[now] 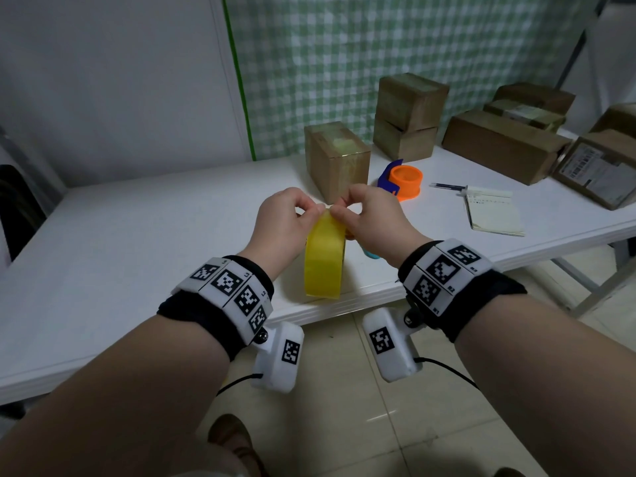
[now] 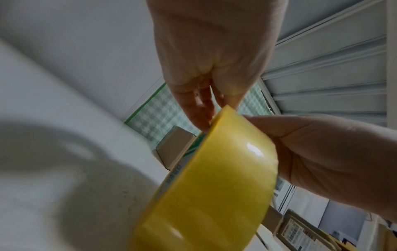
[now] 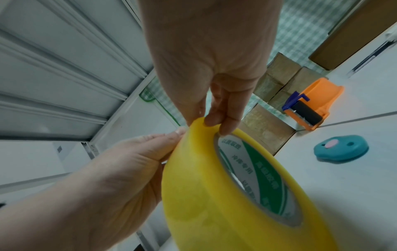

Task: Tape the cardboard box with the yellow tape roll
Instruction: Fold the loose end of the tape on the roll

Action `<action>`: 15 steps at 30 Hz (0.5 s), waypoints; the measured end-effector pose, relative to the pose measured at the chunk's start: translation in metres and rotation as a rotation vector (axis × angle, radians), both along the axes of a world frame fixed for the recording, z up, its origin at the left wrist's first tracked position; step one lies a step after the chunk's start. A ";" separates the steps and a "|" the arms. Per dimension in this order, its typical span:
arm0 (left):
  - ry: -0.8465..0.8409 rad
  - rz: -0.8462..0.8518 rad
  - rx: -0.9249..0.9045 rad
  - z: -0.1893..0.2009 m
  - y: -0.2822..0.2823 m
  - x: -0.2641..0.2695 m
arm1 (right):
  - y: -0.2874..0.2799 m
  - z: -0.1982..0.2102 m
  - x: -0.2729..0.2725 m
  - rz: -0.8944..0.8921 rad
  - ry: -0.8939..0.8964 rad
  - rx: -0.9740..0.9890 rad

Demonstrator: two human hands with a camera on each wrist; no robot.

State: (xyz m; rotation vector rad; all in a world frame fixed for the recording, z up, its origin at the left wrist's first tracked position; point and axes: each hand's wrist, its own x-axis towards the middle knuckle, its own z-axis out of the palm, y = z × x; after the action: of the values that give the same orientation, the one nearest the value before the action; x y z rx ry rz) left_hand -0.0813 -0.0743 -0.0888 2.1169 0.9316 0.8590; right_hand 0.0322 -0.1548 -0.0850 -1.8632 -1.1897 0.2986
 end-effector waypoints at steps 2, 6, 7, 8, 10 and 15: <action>0.028 0.013 0.040 -0.001 0.000 0.001 | 0.000 -0.002 -0.001 -0.020 0.047 0.001; 0.088 0.052 0.055 0.000 0.000 0.004 | 0.000 0.000 0.000 -0.070 0.113 -0.014; 0.092 0.058 0.009 0.000 0.001 0.004 | -0.001 0.001 0.002 -0.078 0.165 -0.018; 0.087 0.061 -0.066 0.000 0.002 0.005 | -0.001 0.002 0.002 -0.078 0.225 -0.023; 0.058 0.056 -0.298 0.000 0.004 0.004 | -0.002 0.002 0.002 -0.073 0.314 -0.063; 0.044 -0.072 -0.801 0.005 -0.006 -0.004 | -0.003 0.003 0.000 -0.043 0.424 -0.184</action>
State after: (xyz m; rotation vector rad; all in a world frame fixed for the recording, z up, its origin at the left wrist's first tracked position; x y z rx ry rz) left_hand -0.0857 -0.0807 -0.0839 1.4591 0.9981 0.3091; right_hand 0.0326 -0.1581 -0.0820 -1.8561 -0.8532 0.7592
